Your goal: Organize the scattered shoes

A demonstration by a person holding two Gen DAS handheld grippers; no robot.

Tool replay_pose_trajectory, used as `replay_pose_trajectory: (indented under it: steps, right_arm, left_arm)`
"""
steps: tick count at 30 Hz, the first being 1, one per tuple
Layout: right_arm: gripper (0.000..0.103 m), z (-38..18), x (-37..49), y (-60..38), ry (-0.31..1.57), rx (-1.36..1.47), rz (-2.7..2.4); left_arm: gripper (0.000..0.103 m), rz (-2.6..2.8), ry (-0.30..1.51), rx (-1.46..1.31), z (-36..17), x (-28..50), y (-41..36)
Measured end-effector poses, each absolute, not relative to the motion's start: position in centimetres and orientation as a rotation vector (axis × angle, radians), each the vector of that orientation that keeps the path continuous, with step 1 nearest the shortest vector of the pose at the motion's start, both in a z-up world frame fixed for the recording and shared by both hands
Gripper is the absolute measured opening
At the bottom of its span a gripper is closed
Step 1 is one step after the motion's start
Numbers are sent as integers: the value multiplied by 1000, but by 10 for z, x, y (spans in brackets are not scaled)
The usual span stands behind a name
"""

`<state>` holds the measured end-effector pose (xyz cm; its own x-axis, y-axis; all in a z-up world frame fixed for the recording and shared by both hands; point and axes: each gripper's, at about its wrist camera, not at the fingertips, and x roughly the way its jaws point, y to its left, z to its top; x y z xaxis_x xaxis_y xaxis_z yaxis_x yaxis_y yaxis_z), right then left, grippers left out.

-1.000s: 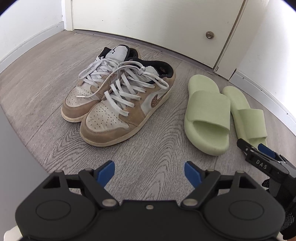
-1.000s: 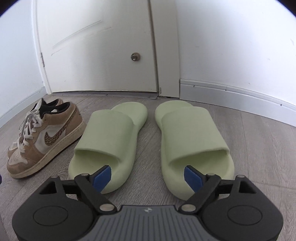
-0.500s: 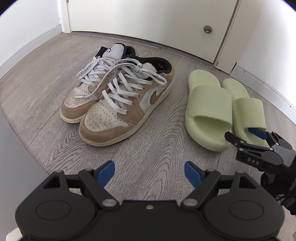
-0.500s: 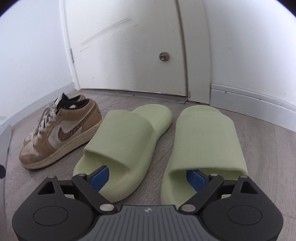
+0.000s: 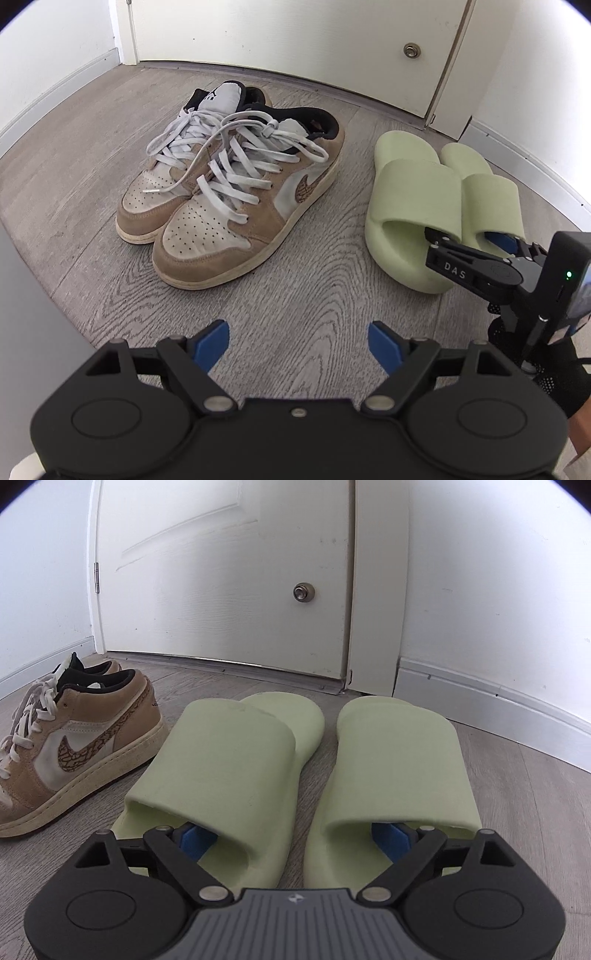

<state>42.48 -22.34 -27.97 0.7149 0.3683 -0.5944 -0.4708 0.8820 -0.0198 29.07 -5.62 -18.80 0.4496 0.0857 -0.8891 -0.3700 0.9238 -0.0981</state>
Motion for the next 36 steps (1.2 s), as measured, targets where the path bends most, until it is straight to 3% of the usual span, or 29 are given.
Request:
replay_pose_trajectory:
  steps: [13, 19, 22, 23, 24, 26, 36]
  right_arm:
    - [88, -281, 462, -214, 615, -146, 360]
    - [80, -284, 467, -213, 588, -142, 366]
    - [67, -284, 467, -217, 573, -129, 373]
    - [57, -282, 466, -218, 565, -117, 382]
    - [39, -280, 466, -219, 554, -101, 396]
    - [25, -276, 465, -220, 538, -77, 420]
    - [22, -259, 454, -237, 532, -26, 367]
  left_arm:
    - [83, 288, 1085, -287, -190, 295, -59]
    - [83, 281, 1091, -261, -192, 298, -64]
    - [83, 281, 1094, -259, -192, 298, -64]
    - [83, 282, 1095, -261, -192, 298, -64]
    - [83, 283, 1095, -264, -192, 298, -63]
    - [83, 286, 1097, -270, -193, 298, -62]
    - [83, 290, 1087, -270, -189, 297, -61]
